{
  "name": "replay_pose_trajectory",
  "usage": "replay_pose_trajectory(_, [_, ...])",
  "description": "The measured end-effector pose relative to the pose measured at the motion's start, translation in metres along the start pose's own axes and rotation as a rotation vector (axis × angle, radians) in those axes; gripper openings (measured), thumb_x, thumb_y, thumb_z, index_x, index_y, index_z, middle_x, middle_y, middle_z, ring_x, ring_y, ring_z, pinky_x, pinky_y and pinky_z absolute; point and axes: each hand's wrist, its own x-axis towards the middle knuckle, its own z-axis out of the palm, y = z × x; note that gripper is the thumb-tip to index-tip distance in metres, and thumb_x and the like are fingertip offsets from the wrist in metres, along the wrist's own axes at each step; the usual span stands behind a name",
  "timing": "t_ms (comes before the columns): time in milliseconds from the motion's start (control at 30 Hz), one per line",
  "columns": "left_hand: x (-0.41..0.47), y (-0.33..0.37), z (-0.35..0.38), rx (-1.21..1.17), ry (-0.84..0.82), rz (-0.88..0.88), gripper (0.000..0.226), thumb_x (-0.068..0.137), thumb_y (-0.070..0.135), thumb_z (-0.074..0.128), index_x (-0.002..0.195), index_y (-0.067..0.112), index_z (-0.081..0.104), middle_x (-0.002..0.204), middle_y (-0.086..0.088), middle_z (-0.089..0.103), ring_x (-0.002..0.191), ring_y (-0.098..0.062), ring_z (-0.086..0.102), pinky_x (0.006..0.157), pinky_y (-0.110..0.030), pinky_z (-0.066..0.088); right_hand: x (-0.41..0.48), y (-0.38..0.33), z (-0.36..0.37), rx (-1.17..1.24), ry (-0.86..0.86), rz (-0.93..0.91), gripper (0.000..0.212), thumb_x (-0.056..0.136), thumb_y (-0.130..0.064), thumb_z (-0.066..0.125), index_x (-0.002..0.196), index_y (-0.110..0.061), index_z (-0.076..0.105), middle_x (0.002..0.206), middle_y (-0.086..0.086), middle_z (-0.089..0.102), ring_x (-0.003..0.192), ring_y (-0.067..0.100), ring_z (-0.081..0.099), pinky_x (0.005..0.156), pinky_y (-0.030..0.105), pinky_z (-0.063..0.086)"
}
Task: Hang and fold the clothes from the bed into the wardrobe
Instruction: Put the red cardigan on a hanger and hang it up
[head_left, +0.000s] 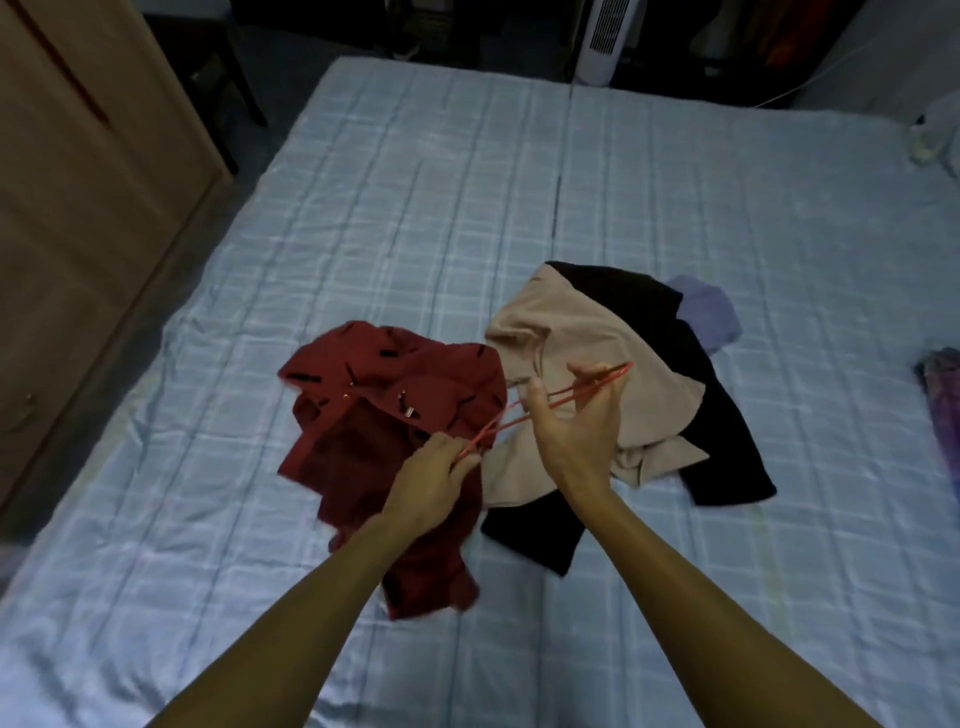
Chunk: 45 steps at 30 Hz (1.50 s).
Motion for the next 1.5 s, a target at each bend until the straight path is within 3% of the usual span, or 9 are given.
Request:
replay_pose_trajectory(200, [-0.004,0.025,-0.002,0.419,-0.131,0.015,0.04,0.097,0.048,0.037,0.096,0.014,0.057,0.097,-0.013,0.065,0.088,-0.038,0.061,0.069,-0.041,0.045,-0.002,0.011,-0.037,-0.099,0.101,0.199,0.106,0.075,-0.044,0.076,0.144,-0.003,0.007,0.15,0.014,0.017,0.139,0.023,0.021,0.114,0.034,0.022])
replay_pose_trajectory(267, [-0.005,0.037,-0.003,0.544,-0.205,0.025,0.037,0.098,0.044,0.039,0.101,0.012,0.058,0.102,-0.014,0.063,0.092,-0.037,0.06,0.07,-0.039,0.044,-0.011,0.015,-0.043,-0.295,0.05,0.001,0.093,0.079,-0.038,0.073,0.14,-0.005,0.012,0.146,0.026,0.024,0.134,0.038,0.027,0.111,0.046,0.025])
replay_pose_trajectory(400, [-0.002,0.058,0.001,0.492,-0.234,0.101,0.023,0.092,0.03,0.05,0.099,0.013,0.064,0.102,-0.013,0.065,0.091,-0.035,0.061,0.069,-0.036,0.045,-0.034,0.037,-0.031,-0.608,-0.664,-0.44,0.05,0.087,-0.03,0.051,0.134,-0.017,0.041,0.125,0.014,0.057,0.12,0.034,0.048,0.105,0.049,0.032])
replay_pose_trajectory(567, [0.002,0.036,-0.008,0.173,-0.051,0.187,0.018,0.083,0.018,0.057,0.098,0.015,0.066,0.096,-0.008,0.06,0.081,-0.028,0.06,0.067,-0.036,0.048,-0.047,0.057,-0.013,-0.755,-0.93,-0.338,0.04,0.096,-0.017,0.044,0.135,-0.019,0.047,0.106,0.011,0.065,0.091,0.032,0.06,0.071,0.035,0.041])
replay_pose_trajectory(667, [0.0,0.023,-0.015,0.019,0.16,0.15,0.038,0.082,0.016,0.062,0.119,0.016,0.057,0.115,-0.003,0.047,0.073,-0.012,0.047,0.066,-0.028,0.046,-0.034,0.076,-0.012,-0.815,-0.898,-0.231,0.032,0.095,-0.017,0.044,0.124,-0.021,0.056,0.108,0.008,0.066,0.096,0.033,0.061,0.075,0.038,0.049])
replay_pose_trajectory(800, [0.005,-0.021,-0.018,-0.13,0.145,-0.14,0.051,0.085,0.019,0.061,0.134,0.014,0.044,0.126,-0.008,0.048,0.112,-0.024,0.053,0.088,-0.04,0.049,-0.002,0.108,-0.012,-0.856,-0.804,-0.088,0.024,0.097,-0.02,0.044,0.112,-0.014,0.062,0.1,0.014,0.07,0.092,0.036,0.063,0.076,0.038,0.048])
replay_pose_trajectory(1200, [0.111,-0.088,0.006,0.553,-0.122,-0.017,0.09,0.083,0.035,0.065,0.151,0.021,0.007,0.156,-0.014,0.016,0.144,-0.03,0.007,0.113,-0.052,0.009,0.004,0.159,0.062,-0.686,-0.478,0.195,0.059,0.093,-0.016,0.05,0.142,0.008,0.027,0.126,0.029,0.052,0.112,0.043,0.051,0.099,0.048,0.04])
replay_pose_trajectory(1367, [0.143,-0.105,0.007,0.609,-0.295,-0.054,0.044,0.094,0.037,0.051,0.132,0.015,0.045,0.12,-0.01,0.061,0.114,-0.029,0.052,0.106,-0.044,0.026,-0.004,0.148,0.083,-0.598,-0.667,0.097,0.059,0.088,-0.015,0.047,0.141,0.006,0.032,0.129,0.027,0.049,0.113,0.039,0.051,0.097,0.049,0.043])
replay_pose_trajectory(1500, [0.143,-0.09,-0.018,0.251,-0.195,0.048,0.024,0.095,0.036,0.049,0.097,0.015,0.061,0.094,-0.008,0.067,0.087,-0.03,0.061,0.069,-0.034,0.042,0.0,0.124,0.106,-0.57,-0.796,0.041,0.068,0.088,-0.02,0.059,0.147,-0.008,0.027,0.135,0.018,0.045,0.116,0.033,0.05,0.097,0.046,0.044])
